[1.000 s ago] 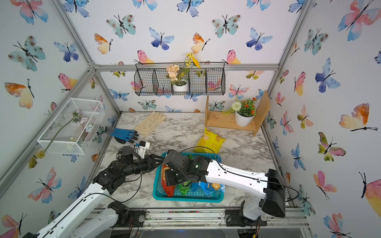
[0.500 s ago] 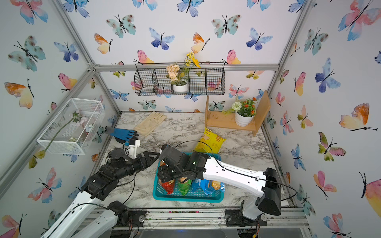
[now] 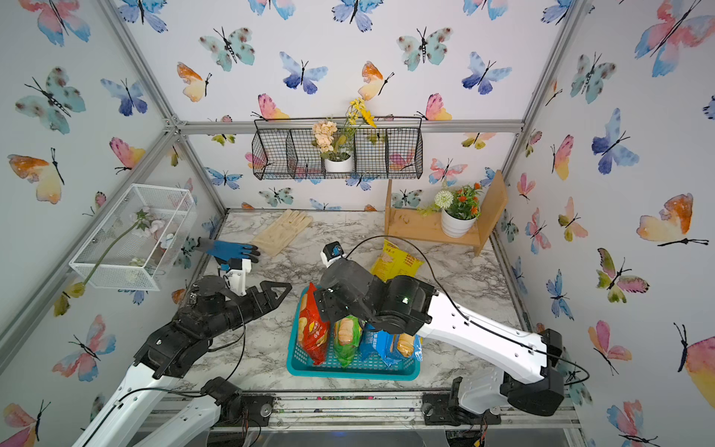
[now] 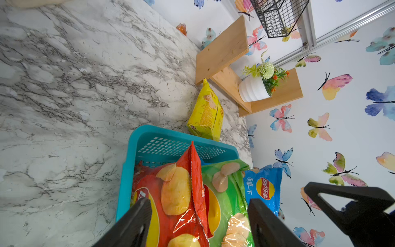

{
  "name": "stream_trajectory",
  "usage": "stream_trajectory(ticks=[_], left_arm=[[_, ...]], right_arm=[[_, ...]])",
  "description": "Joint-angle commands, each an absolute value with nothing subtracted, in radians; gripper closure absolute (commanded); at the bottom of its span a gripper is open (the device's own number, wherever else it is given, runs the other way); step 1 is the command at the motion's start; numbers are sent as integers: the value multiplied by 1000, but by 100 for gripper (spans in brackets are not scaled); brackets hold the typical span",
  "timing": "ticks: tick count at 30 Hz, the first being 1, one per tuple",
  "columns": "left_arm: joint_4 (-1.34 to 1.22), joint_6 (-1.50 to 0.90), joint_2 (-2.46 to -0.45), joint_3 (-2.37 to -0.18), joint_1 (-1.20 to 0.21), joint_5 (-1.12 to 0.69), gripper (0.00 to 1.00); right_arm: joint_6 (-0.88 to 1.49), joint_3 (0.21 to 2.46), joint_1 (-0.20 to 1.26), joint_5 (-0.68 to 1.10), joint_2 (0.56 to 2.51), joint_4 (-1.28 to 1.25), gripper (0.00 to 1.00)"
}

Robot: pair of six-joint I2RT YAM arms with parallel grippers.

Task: Put the potato chips into the basket
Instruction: Place the potato chip in the basket, then pick up the potato chip from the center of the board.

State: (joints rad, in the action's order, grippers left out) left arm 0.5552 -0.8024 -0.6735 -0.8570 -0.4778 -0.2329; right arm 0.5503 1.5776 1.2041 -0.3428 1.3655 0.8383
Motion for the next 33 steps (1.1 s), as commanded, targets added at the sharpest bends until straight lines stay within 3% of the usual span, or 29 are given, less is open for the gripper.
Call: stream_trajectory(ticks=[1, 8, 14, 17, 24, 33], left_arm=[[632, -742, -692, -931, -472, -183, 22], [666, -704, -743, -1021, -472, -204, 19], [656, -710, -755, -1037, -470, -236, 17], [662, -711, -749, -1039, -471, -235, 17], [687, -718, -733, -1026, -471, -241, 17], [691, -746, -689, -973, -471, -242, 17]], right_arm=[[464, 1535, 1040, -368, 1293, 817, 19], [375, 1382, 637, -189, 1234, 670, 13], [425, 1222, 295, 98, 1282, 490, 15], [466, 1138, 176, 150, 1339, 395, 16], [658, 976, 7, 315, 1522, 130, 21], [847, 995, -12, 383, 1708, -36, 26]])
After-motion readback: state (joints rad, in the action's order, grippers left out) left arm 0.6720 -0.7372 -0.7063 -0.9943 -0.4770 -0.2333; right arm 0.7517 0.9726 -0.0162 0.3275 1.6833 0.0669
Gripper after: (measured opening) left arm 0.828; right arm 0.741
